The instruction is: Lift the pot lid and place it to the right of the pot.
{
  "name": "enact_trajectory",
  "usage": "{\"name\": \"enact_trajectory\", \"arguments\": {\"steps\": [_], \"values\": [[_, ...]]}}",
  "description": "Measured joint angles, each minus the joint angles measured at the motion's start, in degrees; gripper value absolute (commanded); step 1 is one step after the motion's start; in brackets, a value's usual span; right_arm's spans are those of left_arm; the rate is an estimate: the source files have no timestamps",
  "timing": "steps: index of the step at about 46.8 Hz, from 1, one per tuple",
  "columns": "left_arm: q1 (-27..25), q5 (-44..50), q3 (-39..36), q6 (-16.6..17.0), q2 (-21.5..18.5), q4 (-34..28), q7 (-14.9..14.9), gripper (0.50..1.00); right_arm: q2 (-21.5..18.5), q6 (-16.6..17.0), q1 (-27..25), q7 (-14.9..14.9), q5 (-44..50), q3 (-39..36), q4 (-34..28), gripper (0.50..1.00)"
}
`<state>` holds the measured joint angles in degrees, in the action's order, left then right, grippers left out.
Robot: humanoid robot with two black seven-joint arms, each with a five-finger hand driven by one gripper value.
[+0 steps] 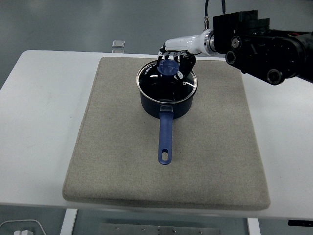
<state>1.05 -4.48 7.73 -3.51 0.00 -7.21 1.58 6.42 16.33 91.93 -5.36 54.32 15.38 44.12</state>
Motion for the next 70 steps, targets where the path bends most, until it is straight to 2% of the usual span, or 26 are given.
{"name": "enact_trajectory", "arguments": {"steps": [9, 24, 42, 53, 70], "values": [[0.05, 0.0, -0.02, 0.0, 0.0, 0.0, 0.0, 1.0, 0.28, 0.22, 0.21, 0.0, -0.29, -0.15, 0.0, 0.5], [0.04, 0.0, -0.02, 0.0, 0.0, 0.0, 0.0, 1.0, 1.24, 1.87, 3.78, 0.0, -1.14, -0.39, 0.0, 0.5], [0.02, 0.0, 0.01, 0.0, 0.0, 0.0, 0.0, 1.0, 7.45, 3.69, 4.57, -0.11, -0.91, -0.45, 0.21, 0.5], [0.05, 0.0, -0.02, 0.0, 0.0, 0.0, 0.0, 1.0, 10.91, 3.72, 4.56, -1.32, -0.75, 0.02, 0.36, 0.5], [0.04, 0.0, 0.0, 0.0, 0.0, 0.0, 0.0, 1.0, 14.22, 2.95, 0.93, -1.39, 1.58, 0.19, -0.01, 0.5]]}}
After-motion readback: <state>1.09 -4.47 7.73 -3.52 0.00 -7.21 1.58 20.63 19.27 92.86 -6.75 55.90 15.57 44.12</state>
